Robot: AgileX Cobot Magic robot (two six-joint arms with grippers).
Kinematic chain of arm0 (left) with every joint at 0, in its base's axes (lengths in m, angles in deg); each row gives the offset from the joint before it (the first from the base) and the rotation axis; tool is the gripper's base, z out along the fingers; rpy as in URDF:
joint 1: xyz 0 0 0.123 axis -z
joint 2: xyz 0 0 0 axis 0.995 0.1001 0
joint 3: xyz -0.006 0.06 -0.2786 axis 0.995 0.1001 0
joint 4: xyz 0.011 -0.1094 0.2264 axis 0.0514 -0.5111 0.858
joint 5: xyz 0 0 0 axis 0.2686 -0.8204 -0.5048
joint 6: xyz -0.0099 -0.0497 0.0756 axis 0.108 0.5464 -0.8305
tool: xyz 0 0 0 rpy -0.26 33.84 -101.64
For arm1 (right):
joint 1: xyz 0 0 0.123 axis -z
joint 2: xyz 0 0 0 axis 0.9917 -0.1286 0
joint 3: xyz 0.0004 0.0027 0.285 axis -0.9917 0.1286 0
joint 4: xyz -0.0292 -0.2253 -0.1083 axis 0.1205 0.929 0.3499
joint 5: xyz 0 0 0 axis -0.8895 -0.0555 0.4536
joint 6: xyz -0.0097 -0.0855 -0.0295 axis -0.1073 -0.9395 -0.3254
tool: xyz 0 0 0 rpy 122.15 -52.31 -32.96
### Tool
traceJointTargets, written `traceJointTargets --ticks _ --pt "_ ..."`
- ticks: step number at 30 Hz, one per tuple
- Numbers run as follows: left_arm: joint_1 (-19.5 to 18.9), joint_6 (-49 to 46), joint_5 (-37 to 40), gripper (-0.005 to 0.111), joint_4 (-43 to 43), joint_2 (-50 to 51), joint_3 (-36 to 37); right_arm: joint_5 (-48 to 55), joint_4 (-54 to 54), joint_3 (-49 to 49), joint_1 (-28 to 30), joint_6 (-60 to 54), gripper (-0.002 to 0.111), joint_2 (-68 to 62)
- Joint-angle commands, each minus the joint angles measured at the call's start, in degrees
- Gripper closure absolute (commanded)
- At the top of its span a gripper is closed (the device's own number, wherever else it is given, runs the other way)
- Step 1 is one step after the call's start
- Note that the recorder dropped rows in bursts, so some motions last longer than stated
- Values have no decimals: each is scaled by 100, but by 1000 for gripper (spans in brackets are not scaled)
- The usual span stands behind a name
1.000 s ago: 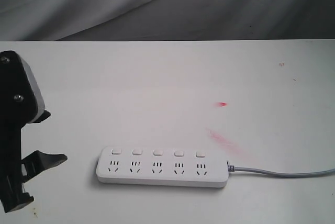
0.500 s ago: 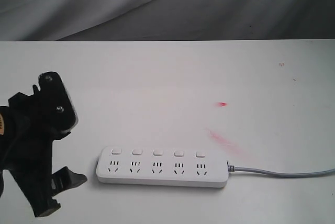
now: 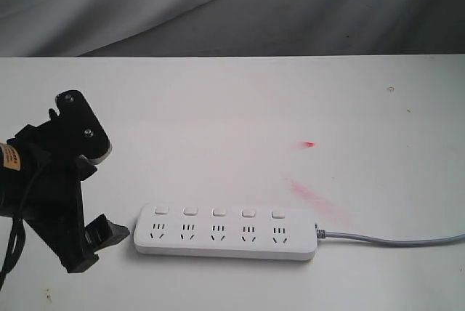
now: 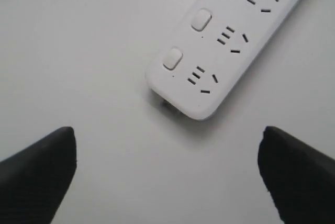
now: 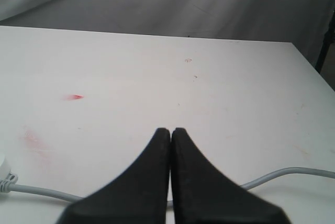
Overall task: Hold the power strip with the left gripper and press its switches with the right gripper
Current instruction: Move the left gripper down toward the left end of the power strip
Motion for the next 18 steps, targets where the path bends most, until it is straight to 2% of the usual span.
traceJointTargets --ticks 1,3,10,18 --pt "-195 -774 -45 30 -428 437 -14 -44 42 20 34 5 108 15" --pt "-195 -1045 -1 36 -375 639 -37 -44 42 20 34 5 108 15" --pt "-195 -1292 44 33 -181 663 -54 -44 42 20 34 5 108 15" --pt "-236 -3351 52 33 -1013 699 247 -44 42 20 34 5 108 15"
